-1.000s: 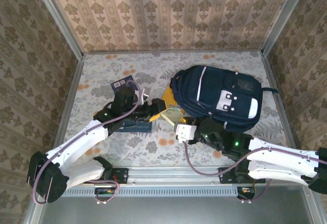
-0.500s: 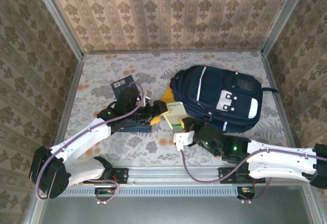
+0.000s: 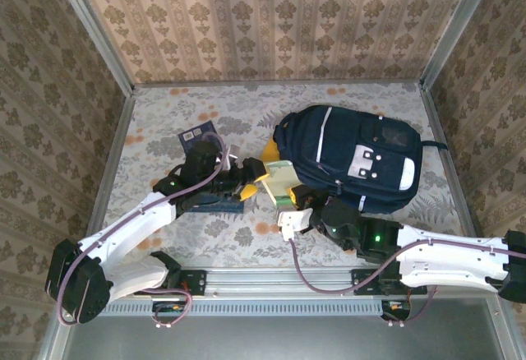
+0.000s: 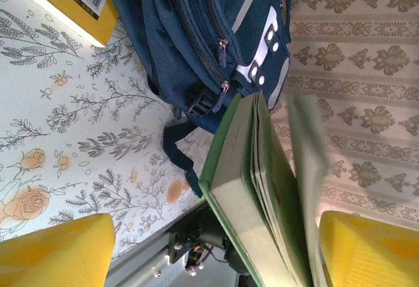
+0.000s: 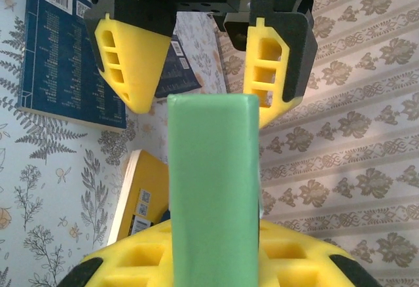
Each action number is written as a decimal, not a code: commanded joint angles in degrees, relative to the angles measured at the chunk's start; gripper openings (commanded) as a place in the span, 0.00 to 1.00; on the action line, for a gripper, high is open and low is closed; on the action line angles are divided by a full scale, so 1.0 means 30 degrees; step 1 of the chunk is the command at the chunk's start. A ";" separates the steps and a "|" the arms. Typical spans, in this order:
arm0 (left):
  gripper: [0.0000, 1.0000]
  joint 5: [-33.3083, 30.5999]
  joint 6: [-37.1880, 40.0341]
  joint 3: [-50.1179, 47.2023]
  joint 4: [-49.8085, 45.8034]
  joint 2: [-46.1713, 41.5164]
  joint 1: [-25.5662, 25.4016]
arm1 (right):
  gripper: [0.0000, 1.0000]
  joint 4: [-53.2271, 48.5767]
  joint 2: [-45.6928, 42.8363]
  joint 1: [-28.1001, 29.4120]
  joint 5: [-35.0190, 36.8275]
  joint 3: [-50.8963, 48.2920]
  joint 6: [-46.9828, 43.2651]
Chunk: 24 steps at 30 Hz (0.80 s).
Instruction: Pack the student bag
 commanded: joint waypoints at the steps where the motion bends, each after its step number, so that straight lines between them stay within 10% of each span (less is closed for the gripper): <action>1: 0.78 -0.0106 -0.0421 0.0251 0.0862 -0.0115 0.0098 | 0.00 0.1141 -0.0409 0.0263 -0.0705 -0.0054 0.0602; 16: 0.06 -0.0499 -0.1528 -0.0413 0.3530 0.1141 0.0039 | 0.02 0.2147 0.0546 0.0470 -0.0707 -0.0839 0.1362; 24: 0.00 -0.2479 -0.1704 -0.1333 0.2962 -0.1292 0.1851 | 0.57 0.1978 -0.1075 0.0529 -0.2862 -0.1512 0.4753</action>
